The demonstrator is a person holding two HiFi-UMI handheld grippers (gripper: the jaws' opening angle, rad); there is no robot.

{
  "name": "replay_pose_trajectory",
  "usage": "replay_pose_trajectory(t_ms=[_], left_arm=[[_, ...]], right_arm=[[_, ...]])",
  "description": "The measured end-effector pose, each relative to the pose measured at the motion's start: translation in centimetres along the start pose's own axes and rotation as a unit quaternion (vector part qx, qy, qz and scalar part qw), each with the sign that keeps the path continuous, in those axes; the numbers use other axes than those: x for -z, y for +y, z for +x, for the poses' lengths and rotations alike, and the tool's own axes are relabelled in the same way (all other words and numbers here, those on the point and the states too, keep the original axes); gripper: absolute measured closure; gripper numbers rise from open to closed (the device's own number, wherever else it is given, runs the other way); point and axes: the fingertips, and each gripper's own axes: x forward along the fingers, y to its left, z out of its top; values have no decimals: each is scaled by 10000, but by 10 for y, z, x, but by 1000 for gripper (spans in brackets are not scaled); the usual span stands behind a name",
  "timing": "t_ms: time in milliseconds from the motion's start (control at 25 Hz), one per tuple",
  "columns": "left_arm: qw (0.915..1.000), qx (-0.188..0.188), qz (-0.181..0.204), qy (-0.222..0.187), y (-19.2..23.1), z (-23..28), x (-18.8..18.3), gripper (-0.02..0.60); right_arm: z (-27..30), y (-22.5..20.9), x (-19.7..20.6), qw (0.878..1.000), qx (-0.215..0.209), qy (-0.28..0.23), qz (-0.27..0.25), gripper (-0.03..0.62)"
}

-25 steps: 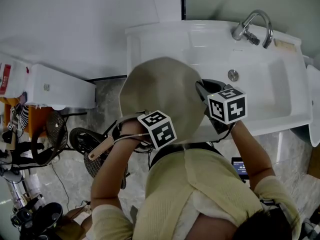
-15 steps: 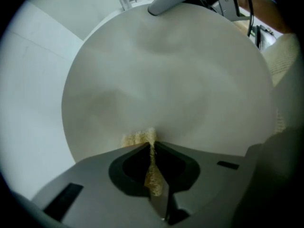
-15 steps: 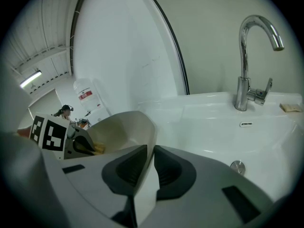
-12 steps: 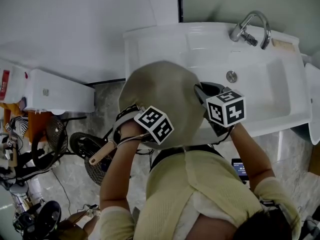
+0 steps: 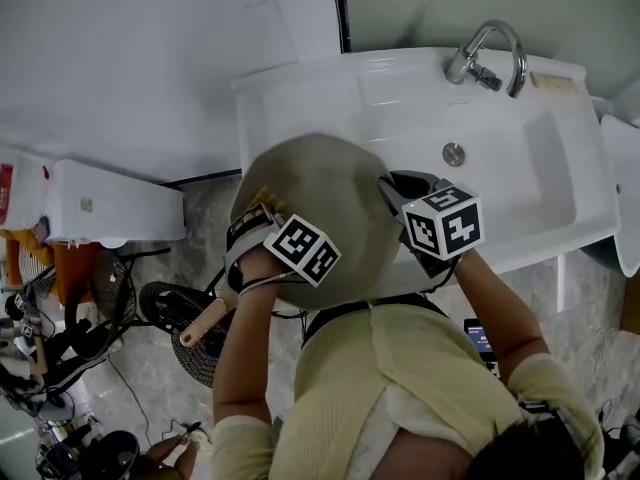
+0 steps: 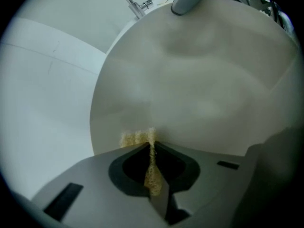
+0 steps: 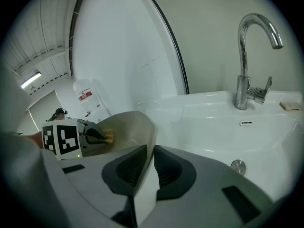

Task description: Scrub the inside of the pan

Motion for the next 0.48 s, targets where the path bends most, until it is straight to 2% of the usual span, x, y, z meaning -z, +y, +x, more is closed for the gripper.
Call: replay_pose_trajectory(t_ms=[160,360,480], left_arm=[[9995,-143,-168,-209,8,1,-8,502],[9973,-110,-440,-570,20,1,-20,502],[9961,-296,-344,-760,26,1,-28,502]], right_arm=[[-1,1,1,10000,-11,-4,8,546],[0,1,-1,10000,3,10,13,546],[1,1,-1,10000,5,25,3,546]])
